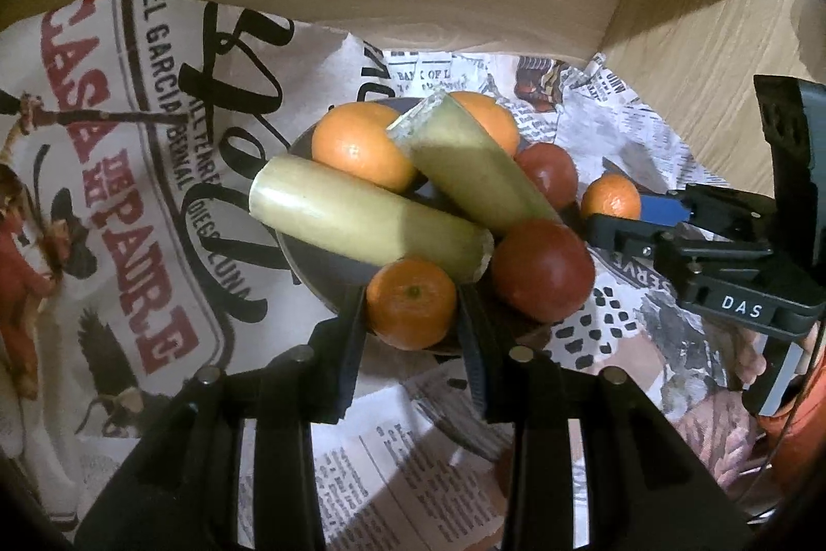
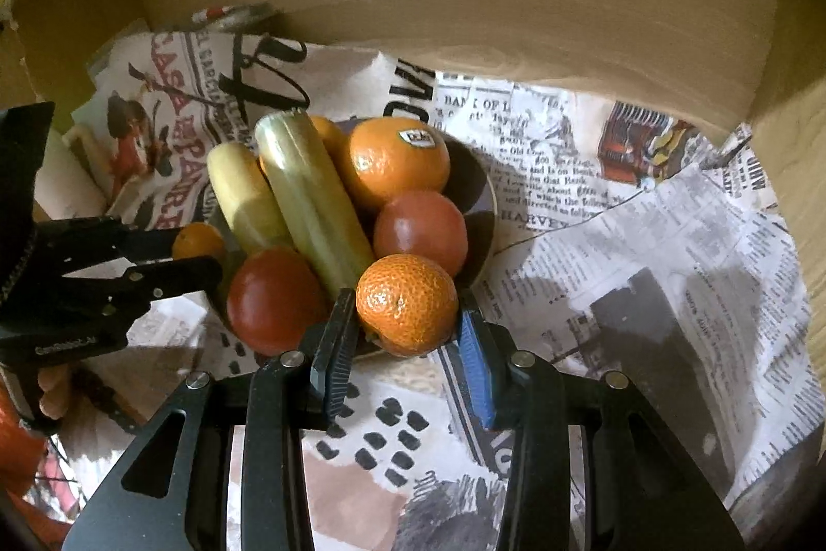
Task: Organize fruits
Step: 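Lower both mandarins onto the plate and open both tools, then grasp a small dark brown fruit with the left tool while the right tool grasps another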
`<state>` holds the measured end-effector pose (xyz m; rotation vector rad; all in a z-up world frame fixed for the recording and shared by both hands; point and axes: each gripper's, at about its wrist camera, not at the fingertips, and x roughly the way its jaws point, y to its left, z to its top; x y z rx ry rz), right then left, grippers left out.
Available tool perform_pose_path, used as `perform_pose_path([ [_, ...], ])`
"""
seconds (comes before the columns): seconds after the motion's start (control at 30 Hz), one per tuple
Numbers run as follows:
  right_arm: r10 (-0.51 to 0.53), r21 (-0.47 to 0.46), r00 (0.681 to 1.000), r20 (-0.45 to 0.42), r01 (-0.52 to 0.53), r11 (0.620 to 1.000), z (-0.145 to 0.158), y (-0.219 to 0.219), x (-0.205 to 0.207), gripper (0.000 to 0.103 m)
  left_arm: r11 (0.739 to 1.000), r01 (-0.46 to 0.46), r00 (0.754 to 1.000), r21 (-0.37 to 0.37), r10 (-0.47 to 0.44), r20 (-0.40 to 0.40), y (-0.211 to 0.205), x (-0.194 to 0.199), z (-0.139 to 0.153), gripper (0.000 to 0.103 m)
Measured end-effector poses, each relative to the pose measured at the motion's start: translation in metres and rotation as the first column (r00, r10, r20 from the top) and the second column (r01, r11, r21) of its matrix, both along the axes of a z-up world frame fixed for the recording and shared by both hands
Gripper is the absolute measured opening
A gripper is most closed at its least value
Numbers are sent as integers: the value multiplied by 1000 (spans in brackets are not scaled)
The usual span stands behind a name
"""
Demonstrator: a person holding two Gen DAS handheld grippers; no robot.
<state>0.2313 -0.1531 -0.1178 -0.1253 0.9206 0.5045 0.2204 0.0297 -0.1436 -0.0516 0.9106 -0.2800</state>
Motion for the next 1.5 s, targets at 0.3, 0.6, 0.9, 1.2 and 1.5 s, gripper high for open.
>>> perform_pose_path([
  [0.3, 16, -4, 1000, -12, -16, 1000, -6, 2, 7, 35, 1000, -5, 1000, 16, 5, -2, -3, 4, -3, 37],
  [0.6, 7, 8, 1000, -6, -7, 1000, -1, 0, 3, 47, 1000, -21, 1000, 23, 21, 19, -1, -1, 3, 50],
  [0.9, 6, 46, 997, 72, -10, 999, 29, -4, -23, 50, 999, -41, 996, 21, 39, 85, 2, -29, 26, 54],
  [1.2, 21, 69, 993, 114, -29, 997, 37, -7, -63, 50, 999, -20, 999, 28, 19, 49, -15, -67, 12, 54],
  [1.5, 21, 82, 997, 70, -27, 996, 18, -16, -89, 50, 1000, -15, 1000, 14, 15, -7, -33, -87, -14, 54],
])
